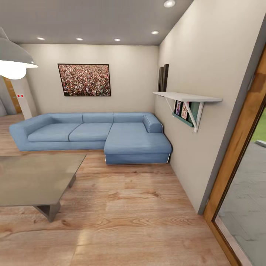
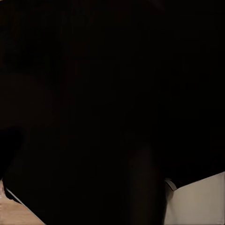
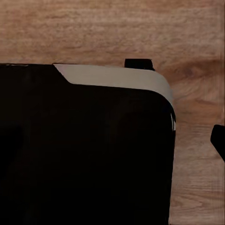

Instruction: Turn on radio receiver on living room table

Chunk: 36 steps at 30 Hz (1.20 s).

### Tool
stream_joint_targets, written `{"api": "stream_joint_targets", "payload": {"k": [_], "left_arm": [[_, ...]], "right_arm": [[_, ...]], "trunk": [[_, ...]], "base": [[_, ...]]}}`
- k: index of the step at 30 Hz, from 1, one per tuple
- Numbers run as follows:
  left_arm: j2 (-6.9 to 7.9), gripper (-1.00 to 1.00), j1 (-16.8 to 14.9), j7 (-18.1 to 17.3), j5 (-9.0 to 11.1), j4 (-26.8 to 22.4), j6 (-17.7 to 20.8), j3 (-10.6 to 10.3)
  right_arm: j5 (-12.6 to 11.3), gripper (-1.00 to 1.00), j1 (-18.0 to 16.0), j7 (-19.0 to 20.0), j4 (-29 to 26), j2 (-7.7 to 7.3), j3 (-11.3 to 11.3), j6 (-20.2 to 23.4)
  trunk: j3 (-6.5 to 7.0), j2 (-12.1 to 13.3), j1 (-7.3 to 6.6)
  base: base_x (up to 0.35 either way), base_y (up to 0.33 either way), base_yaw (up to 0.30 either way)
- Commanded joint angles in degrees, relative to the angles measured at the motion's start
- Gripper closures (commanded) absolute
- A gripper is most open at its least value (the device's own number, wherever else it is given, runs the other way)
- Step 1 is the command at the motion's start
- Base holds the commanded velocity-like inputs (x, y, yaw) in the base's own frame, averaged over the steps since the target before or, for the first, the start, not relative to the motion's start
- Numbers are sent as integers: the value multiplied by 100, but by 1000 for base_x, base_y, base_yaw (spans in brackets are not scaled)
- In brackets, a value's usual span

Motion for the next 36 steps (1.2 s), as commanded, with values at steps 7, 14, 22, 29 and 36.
{"api": "stream_joint_targets", "payload": {"k": [7, 14, 22, 29, 36], "left_arm": [[39, -100, -3, 302, -26, -2537, 428, 10], [52, -100, -17, 563, -21, -3659, 1375, 38], [115, -100, -18, 575, -46, -3642, 1020, 82], [118, -100, -18, 578, -45, -3639, 1011, 85], [117, -100, -18, 587, -44, -3631, 1004, 86]], "right_arm": [[-10, -100, -59, -16, -2070, -492, -25, 52], [-49, -100, -425, -6, -2367, -955, -27, 61], [-62, -100, -441, -5, -2226, -970, -14, 35], [-59, -100, -441, -10, -2145, -977, -14, 29], [-59, -100, -441, -13, -2068, -977, -14, 17]], "trunk": [[0, 0, 0], [0, 0, 0], [0, 0, 0], [0, 0, 0], [0, 0, 0]], "base": [[0, 0, 0], [0, 0, 0], [0, 0, 21], [0, 0, 227], [0, 0, 279]]}}
